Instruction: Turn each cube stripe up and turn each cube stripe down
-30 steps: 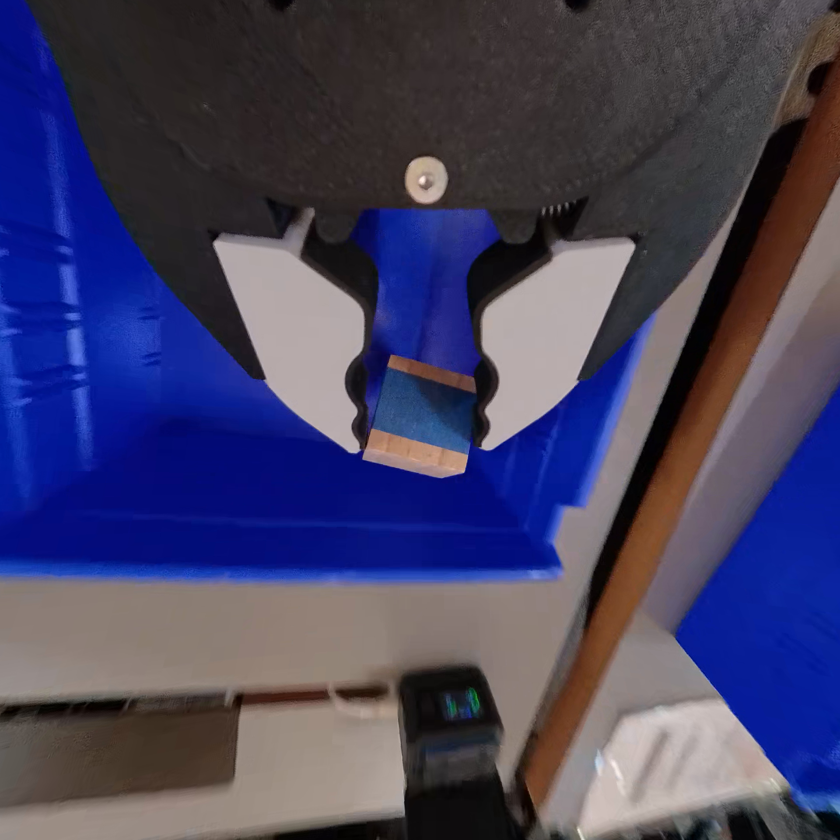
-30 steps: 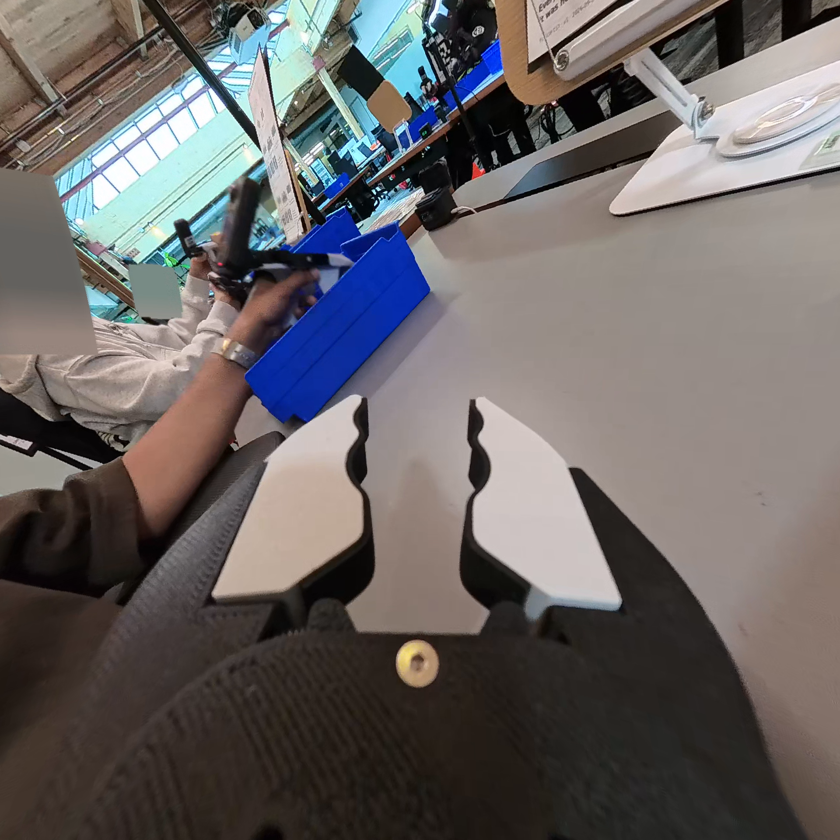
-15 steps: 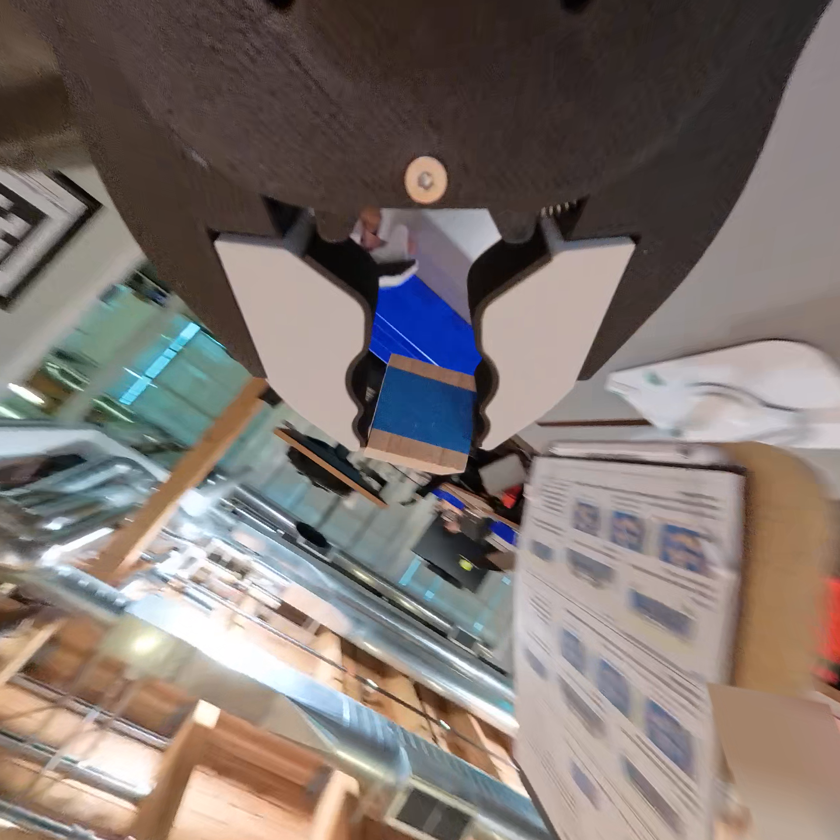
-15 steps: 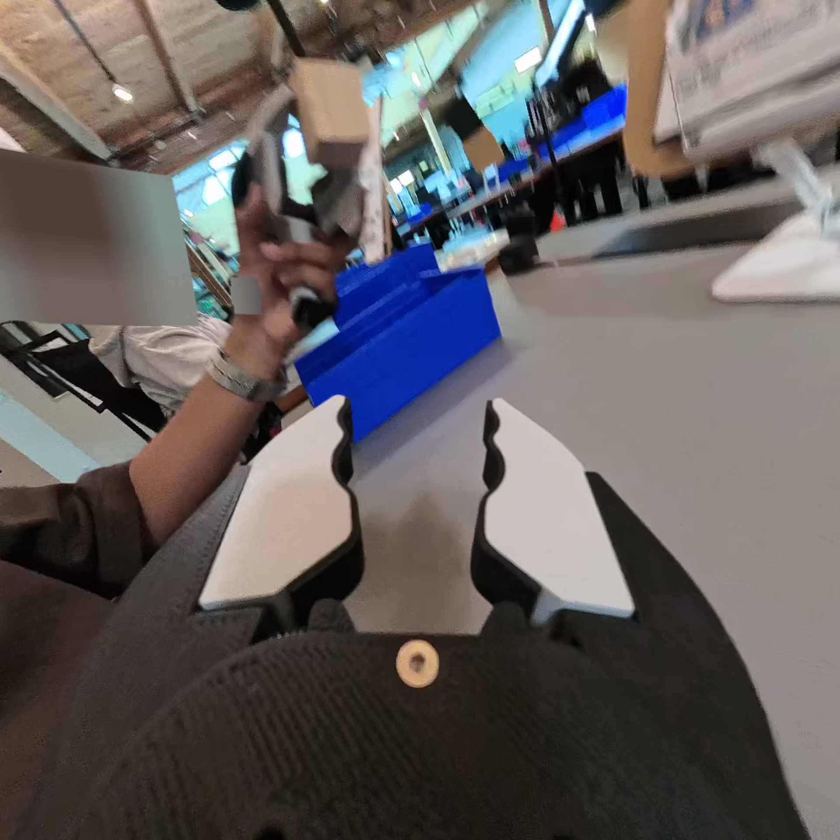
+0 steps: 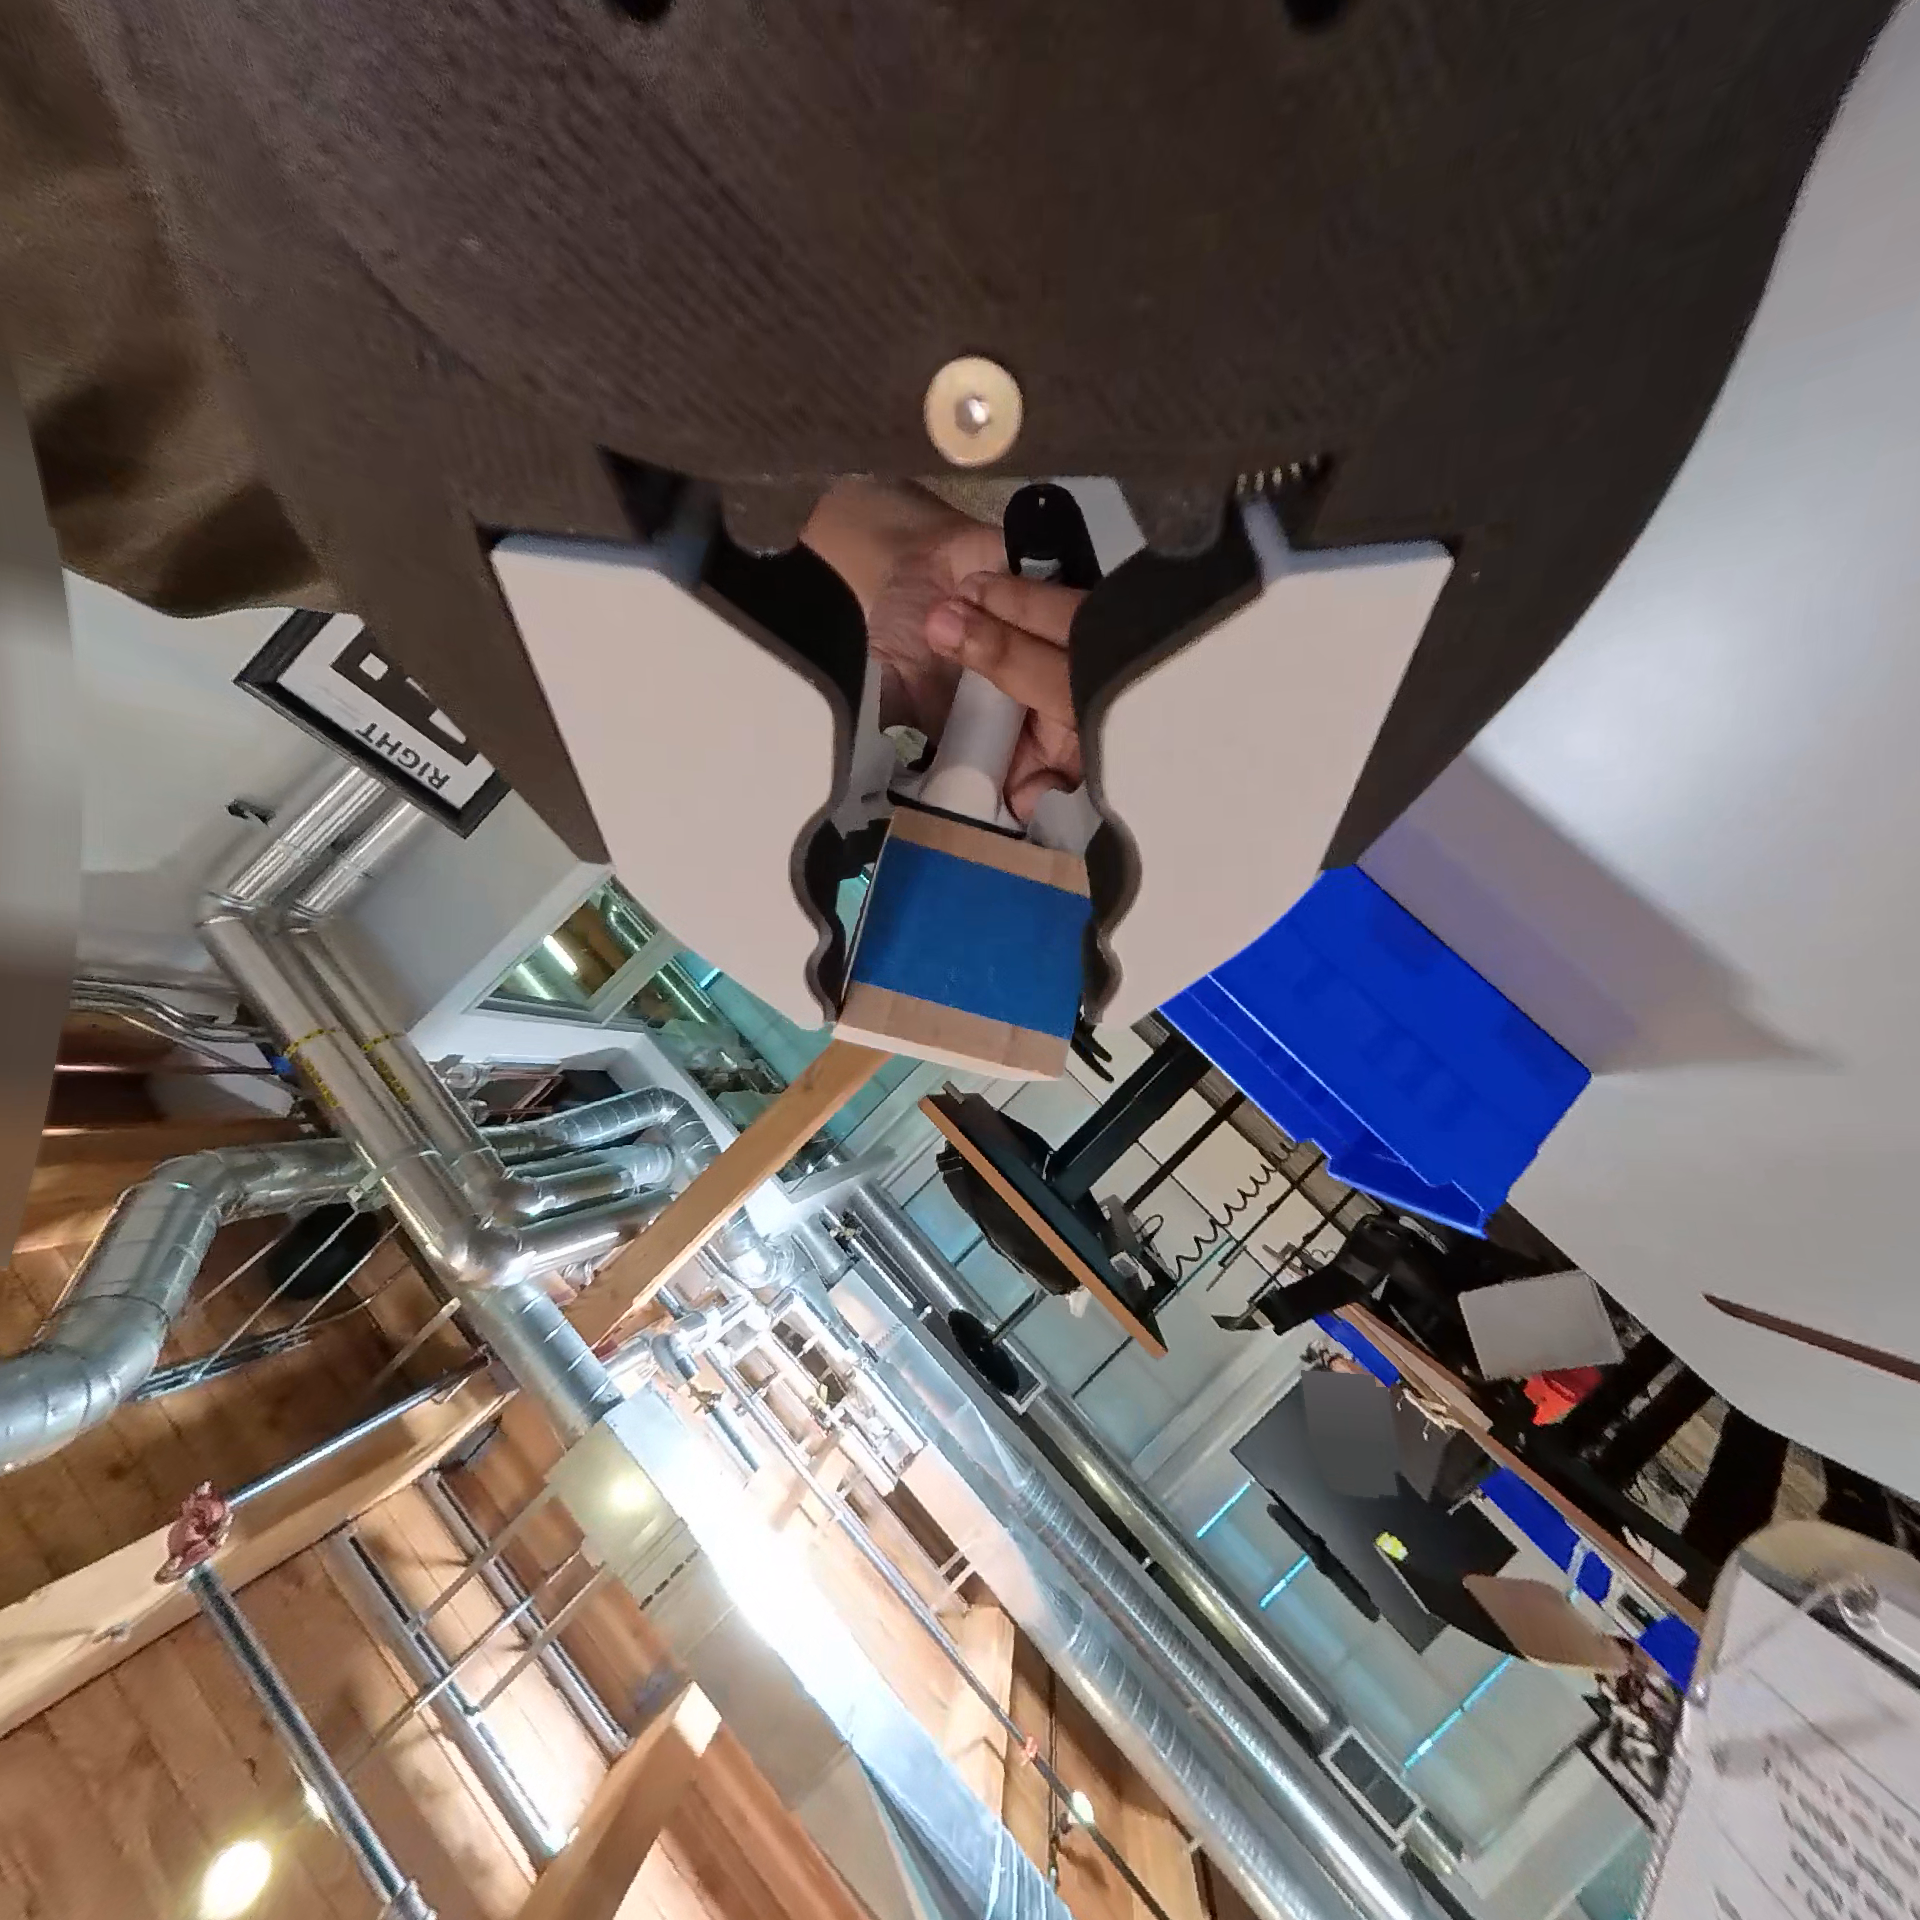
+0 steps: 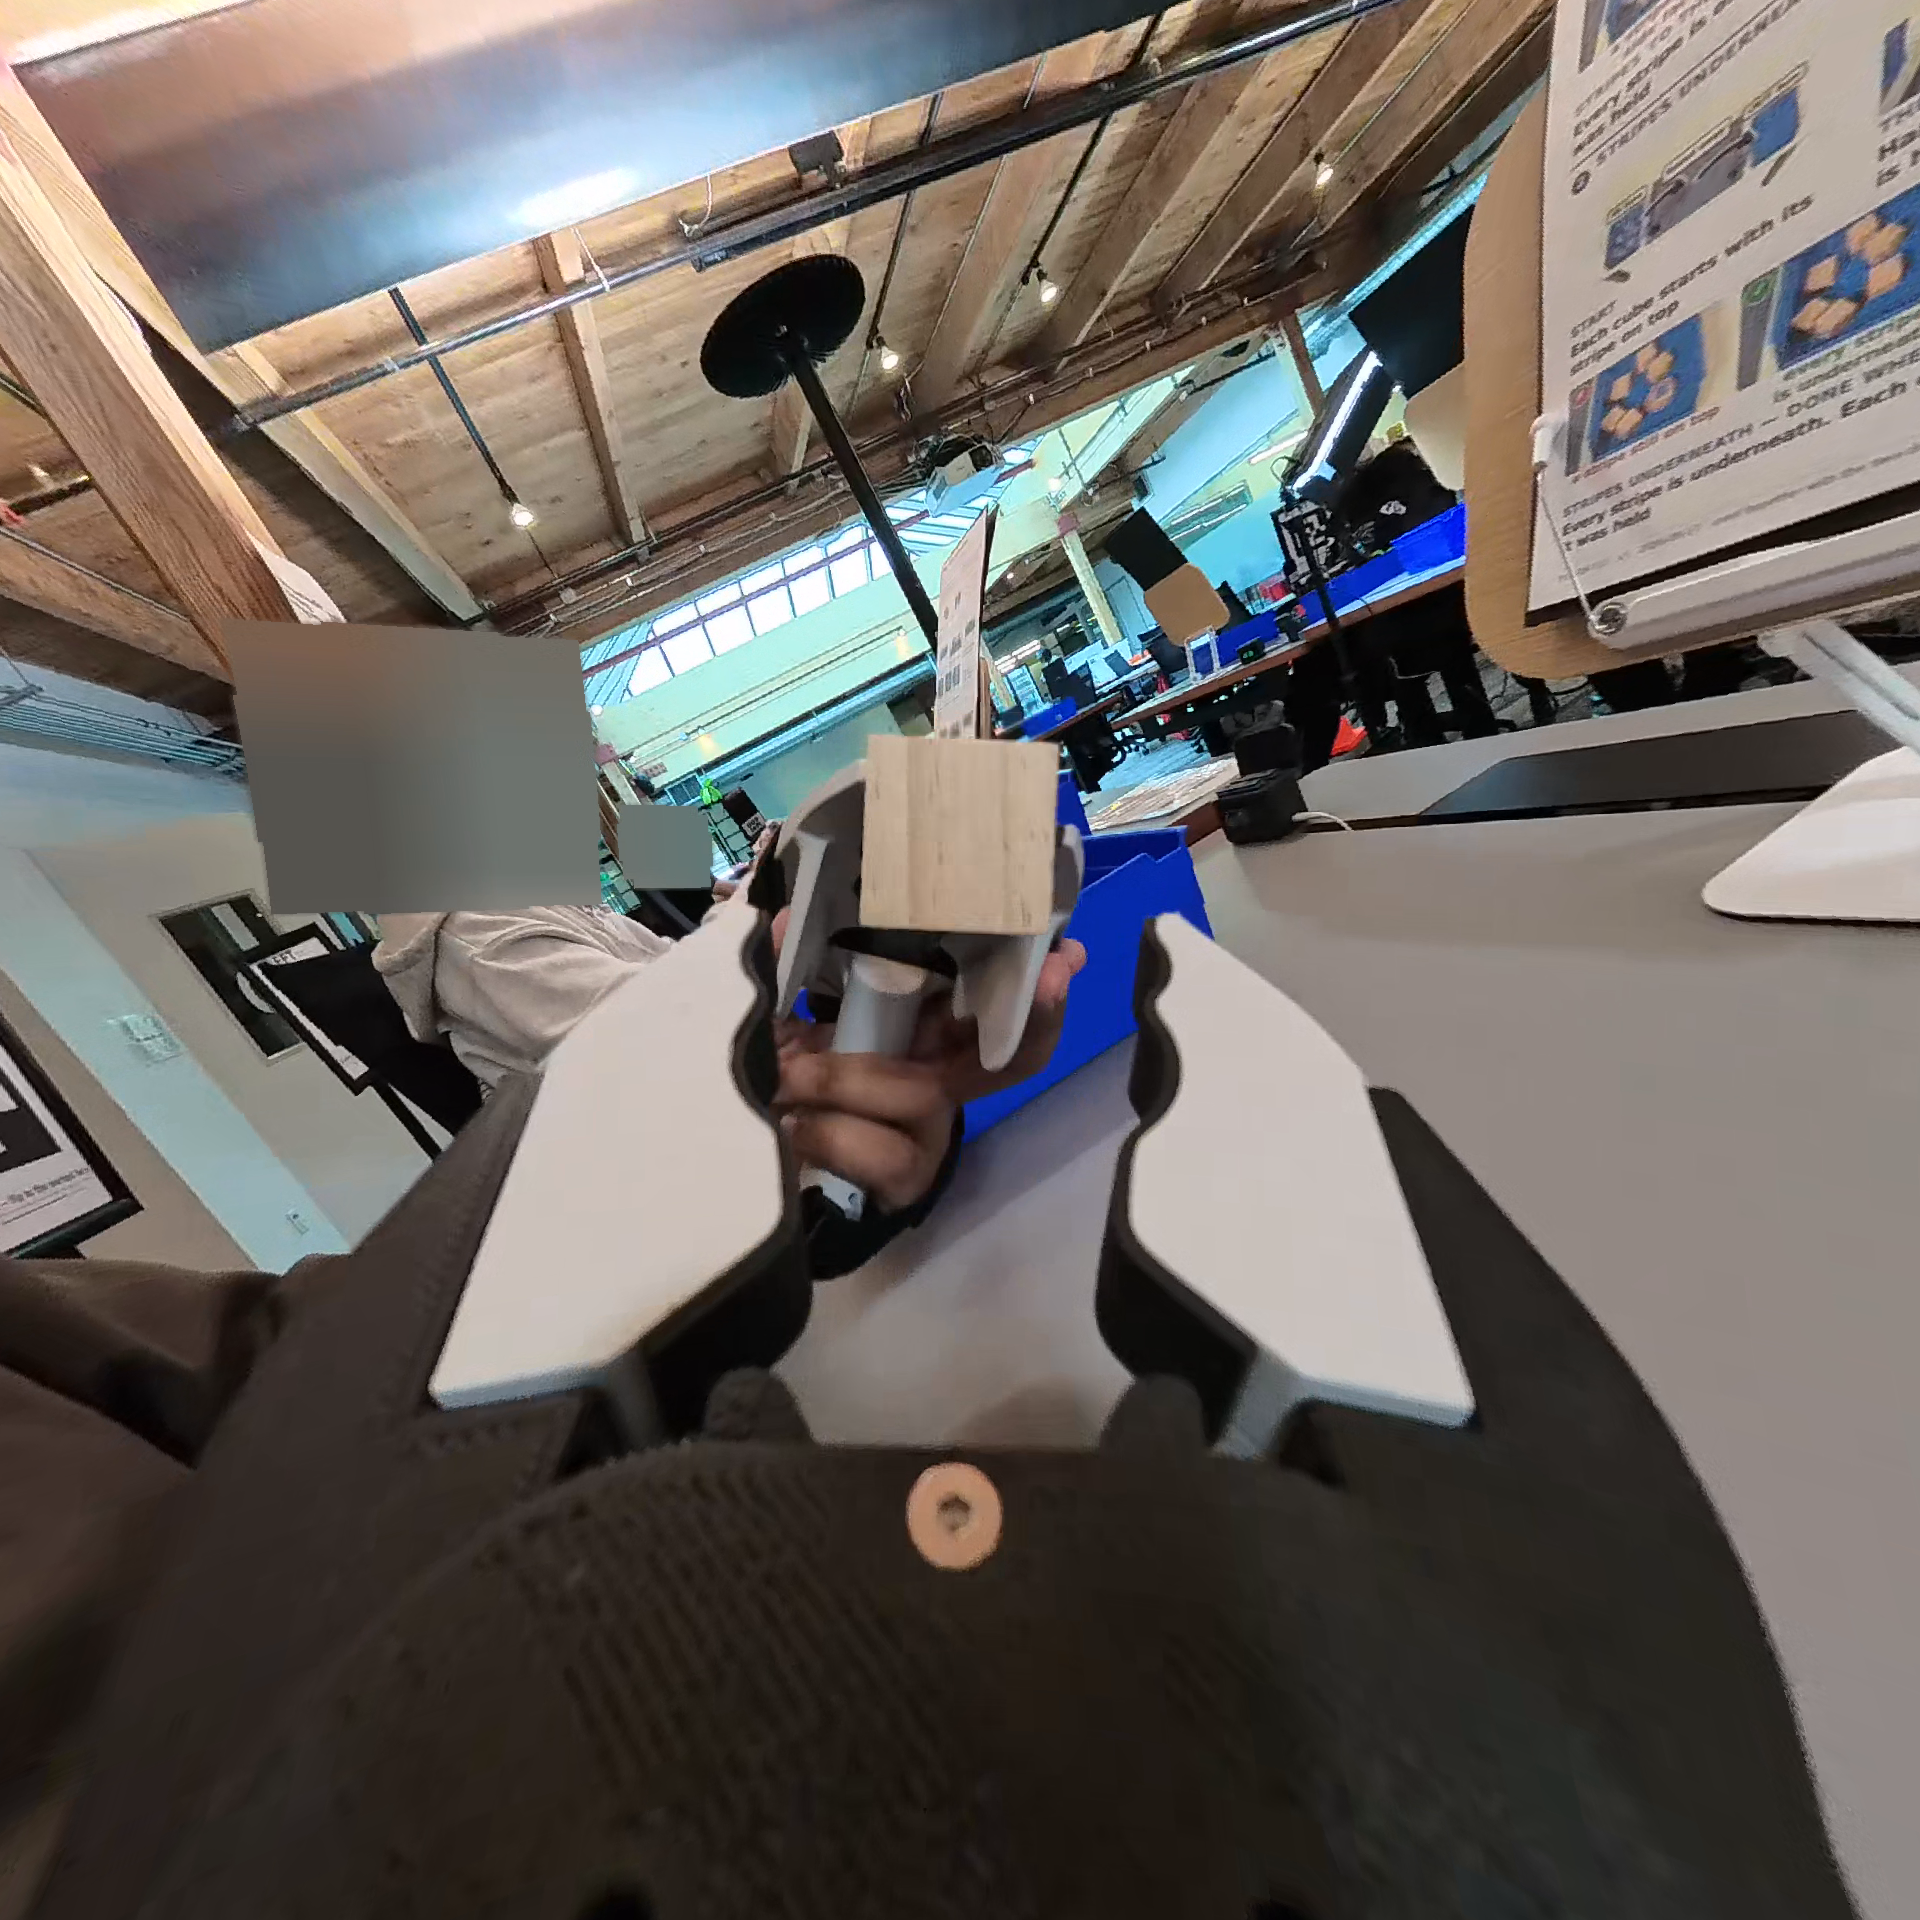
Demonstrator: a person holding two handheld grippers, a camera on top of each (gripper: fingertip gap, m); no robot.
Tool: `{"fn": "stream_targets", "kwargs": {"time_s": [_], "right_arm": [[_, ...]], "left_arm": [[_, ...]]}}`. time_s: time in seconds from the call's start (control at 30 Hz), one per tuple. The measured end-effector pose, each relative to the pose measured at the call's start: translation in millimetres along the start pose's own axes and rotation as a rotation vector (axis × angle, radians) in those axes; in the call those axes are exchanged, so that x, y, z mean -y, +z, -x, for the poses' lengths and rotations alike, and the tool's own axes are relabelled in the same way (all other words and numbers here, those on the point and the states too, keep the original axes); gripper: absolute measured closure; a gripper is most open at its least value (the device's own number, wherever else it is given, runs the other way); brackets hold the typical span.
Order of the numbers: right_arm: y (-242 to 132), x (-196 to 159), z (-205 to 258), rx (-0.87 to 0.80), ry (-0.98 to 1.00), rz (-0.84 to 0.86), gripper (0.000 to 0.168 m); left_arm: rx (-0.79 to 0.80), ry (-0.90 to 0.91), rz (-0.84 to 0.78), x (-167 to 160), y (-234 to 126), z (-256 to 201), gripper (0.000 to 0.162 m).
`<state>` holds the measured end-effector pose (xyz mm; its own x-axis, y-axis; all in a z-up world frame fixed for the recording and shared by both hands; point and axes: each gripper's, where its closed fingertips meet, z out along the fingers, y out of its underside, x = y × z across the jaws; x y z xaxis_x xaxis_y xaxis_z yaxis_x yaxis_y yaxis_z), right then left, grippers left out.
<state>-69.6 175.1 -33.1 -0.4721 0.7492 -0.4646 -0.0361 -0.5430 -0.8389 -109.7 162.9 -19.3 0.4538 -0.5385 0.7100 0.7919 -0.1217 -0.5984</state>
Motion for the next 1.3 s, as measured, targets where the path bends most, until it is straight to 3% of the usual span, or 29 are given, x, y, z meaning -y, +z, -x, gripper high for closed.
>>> {"fn": "stream_targets", "kwargs": {"time_s": [0.23,0.3,0.4,0.6,0.77,0.9,1.07,1.2,1.3], "right_arm": [[4,-8,3,-0.017,-0.049,0.03,0.102],[5,-10,3,-0.019,-0.049,0.039,0.105],[4,-11,4,-0.015,-0.05,0.044,0.124],[-3,-5,-1,-0.032,-0.013,0.022,0.124],[-22,18,-6,-0.104,-0.073,-0.027,0.124],[-68,85,-12,-0.3,-0.28,-0.165,0.124],[-178,156,-45,-0.653,-0.47,-0.31,0.124],[-267,171,-84,-0.931,-0.424,-0.359,0.124],[-304,165,-112,-1.039,-0.294,-0.343,0.124]], "left_arm": [[-0.011,-0.007,0.045,-19,9,-3,0.118],[-0.013,0.005,0.069,-24,11,-4,0.118],[-0.002,0.034,0.109,-34,14,-4,0.117],[0.032,0.04,0.093,-34,20,0,0.118],[0.028,0.083,0.134,-40,24,7,0.096],[0.074,0.117,0.207,-46,22,29,0.095],[0.11,0.102,0.232,-44,23,53,0.095],[0.105,0.057,0.238,-44,25,62,0.095],[0.113,0.077,0.294,-51,26,65,0.095]]}}
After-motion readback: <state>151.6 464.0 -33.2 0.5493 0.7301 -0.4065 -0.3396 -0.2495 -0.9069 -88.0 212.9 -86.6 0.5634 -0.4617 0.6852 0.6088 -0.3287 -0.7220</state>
